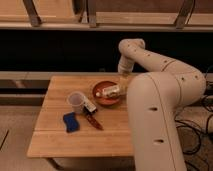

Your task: Place the pepper in the ceramic cup

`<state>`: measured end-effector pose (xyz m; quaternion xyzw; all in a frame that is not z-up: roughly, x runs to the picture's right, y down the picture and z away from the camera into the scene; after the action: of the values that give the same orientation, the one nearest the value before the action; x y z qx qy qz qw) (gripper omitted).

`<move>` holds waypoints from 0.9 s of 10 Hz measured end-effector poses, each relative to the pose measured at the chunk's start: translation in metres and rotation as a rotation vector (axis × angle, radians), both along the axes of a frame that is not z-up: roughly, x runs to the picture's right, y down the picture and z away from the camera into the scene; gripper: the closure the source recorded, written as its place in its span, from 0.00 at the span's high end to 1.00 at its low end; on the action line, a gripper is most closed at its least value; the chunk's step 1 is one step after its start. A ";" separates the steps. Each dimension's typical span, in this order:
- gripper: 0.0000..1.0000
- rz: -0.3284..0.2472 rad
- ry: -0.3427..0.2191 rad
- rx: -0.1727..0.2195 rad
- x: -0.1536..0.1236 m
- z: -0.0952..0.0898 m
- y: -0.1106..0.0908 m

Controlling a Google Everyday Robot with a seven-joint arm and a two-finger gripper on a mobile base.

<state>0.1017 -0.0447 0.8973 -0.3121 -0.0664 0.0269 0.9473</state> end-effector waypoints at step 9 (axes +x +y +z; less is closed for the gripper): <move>0.80 -0.075 0.117 -0.053 -0.047 -0.071 0.049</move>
<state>0.0551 0.0042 0.8262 -0.3375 0.0017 0.0114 0.9413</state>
